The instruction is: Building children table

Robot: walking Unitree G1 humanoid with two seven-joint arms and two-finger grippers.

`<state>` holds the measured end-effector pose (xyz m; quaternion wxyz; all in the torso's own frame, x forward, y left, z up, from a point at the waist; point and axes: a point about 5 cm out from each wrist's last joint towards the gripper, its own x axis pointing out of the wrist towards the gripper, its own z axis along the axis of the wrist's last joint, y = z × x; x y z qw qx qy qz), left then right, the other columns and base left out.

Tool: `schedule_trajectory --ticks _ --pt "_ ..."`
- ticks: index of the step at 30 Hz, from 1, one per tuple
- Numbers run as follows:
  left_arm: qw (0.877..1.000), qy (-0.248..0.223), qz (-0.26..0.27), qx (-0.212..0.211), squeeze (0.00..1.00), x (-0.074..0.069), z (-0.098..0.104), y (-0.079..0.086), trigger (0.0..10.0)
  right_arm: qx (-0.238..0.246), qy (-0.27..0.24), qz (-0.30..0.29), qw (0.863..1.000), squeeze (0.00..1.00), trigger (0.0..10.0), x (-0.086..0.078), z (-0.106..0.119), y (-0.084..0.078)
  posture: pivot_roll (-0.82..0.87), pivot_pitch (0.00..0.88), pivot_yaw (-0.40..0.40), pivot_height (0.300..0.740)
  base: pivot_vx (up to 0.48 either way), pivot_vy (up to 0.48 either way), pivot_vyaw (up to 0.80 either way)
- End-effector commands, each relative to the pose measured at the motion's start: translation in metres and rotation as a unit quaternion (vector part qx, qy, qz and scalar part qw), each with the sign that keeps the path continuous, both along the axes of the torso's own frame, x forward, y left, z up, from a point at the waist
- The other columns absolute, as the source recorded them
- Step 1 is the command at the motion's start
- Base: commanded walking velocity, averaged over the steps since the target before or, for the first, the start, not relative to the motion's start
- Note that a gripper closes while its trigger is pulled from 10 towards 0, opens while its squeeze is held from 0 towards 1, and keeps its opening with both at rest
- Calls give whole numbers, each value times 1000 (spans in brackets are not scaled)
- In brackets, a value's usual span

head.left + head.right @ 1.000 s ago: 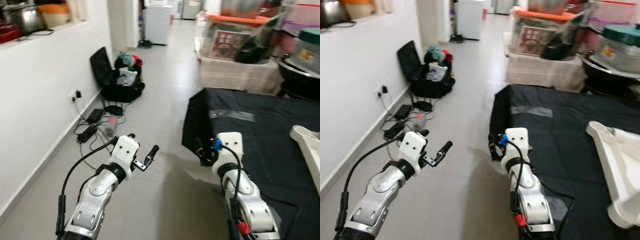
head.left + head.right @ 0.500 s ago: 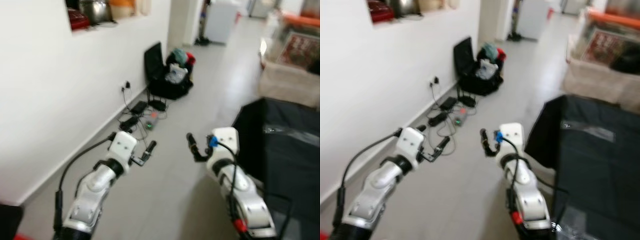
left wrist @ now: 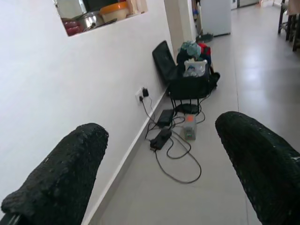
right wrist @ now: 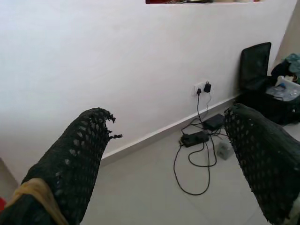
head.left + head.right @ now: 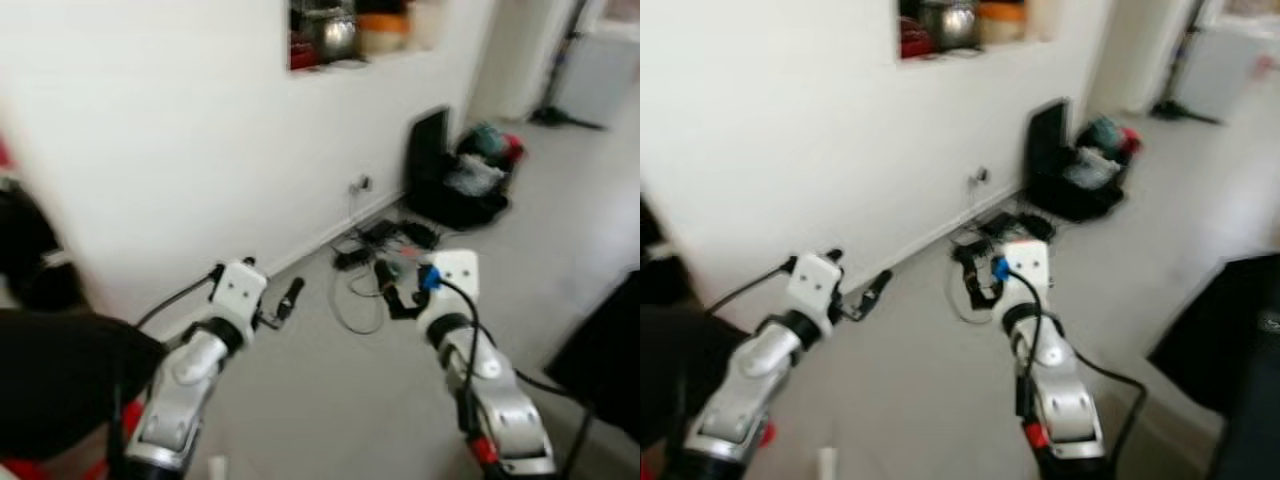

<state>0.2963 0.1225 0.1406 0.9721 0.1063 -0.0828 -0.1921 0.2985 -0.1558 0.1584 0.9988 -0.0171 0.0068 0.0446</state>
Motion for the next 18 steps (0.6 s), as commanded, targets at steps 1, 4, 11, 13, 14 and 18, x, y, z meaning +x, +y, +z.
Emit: schedule_trajectory --ticks 1,4,11,13,14,18 --pt "1000 2 -9 3 0 0 -1 -5 10000 6 7 -19 1000 0 10000 0 -3 -7 11 0 -90 740 0 0 0" --pt "1000 -3 -10 3 0 -1 0 -5 10000 3 9 -29 1000 0 10000 -1 -4 -12 11 0 -89 740 0 0 0" --pt "1000 -4 -12 6 0 -1 0 -5 10000 -3 8 -28 1000 0 10000 -1 -5 -10 15 0 -88 740 0 0 0" --pt "1000 -4 -14 1 0 -1 1 -5 10000 -4 7 -27 1000 0 10000 -1 -4 -10 15 0 -87 740 0 0 0" --pt "1000 -4 -14 1 0 -1 1 -5 10000 -4 7 -27 1000 0 10000 -1 -4 -10 15 0 -87 740 0 0 0" --pt "1000 -9 -22 -9 0 0 5 -5 10000 -6 7 -30 1000 0 10000 0 -4 -10 16 0 -83 740 202 0 0"
